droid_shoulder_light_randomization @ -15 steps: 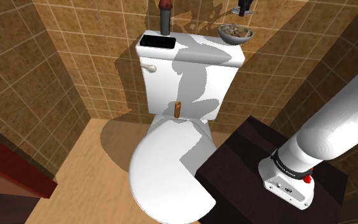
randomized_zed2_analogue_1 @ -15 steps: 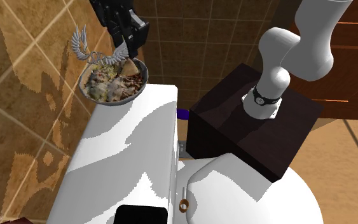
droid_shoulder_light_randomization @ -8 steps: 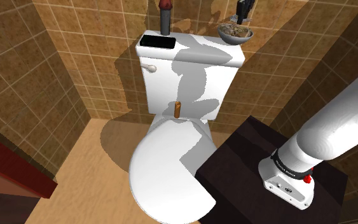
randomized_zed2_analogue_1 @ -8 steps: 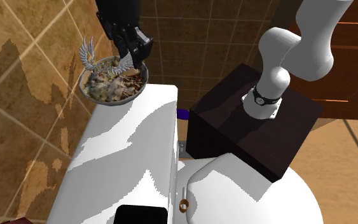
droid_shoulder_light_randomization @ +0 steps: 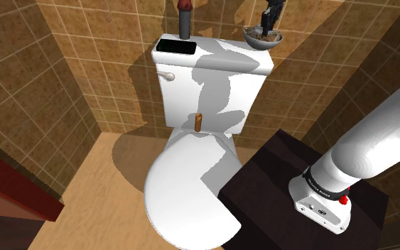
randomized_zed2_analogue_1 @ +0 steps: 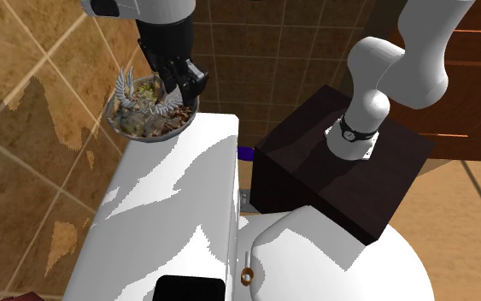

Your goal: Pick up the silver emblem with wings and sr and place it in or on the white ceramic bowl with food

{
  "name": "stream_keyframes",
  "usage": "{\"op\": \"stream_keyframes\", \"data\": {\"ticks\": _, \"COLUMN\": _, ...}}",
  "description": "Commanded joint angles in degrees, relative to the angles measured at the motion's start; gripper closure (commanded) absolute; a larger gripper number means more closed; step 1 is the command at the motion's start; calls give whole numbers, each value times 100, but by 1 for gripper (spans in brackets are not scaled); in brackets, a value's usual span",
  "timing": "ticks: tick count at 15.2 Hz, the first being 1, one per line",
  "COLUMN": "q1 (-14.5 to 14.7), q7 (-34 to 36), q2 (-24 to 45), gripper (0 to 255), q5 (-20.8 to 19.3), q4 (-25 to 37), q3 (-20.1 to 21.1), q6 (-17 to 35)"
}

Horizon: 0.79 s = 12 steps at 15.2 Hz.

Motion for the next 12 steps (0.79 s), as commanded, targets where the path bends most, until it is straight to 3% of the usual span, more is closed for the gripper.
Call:
{"op": "stream_keyframes", "data": {"ticks": 1, "q1": 1, "q7": 6, "q2": -2, "gripper": 255, "q5": -1, "q4": -30, "q3": 1, "q6": 28}}
{"op": "stream_keyframes", "data": {"ticks": 6, "q1": 1, "q7": 6, "q2": -1, "gripper": 255, "q5": -1, "q4": -29, "q3": 1, "q6": 26}}
{"op": "stream_keyframes", "data": {"ticks": 7, "q1": 1, "q7": 6, "q2": -1, "gripper": 0, "q5": -1, "q4": -29, "q3": 1, "q6": 26}}
{"op": "stream_keyframes", "data": {"ticks": 12, "q1": 1, "q7": 6, "q2": -1, "gripper": 0, "q5": -1, "q4": -29, "q3": 1, "q6": 26}}
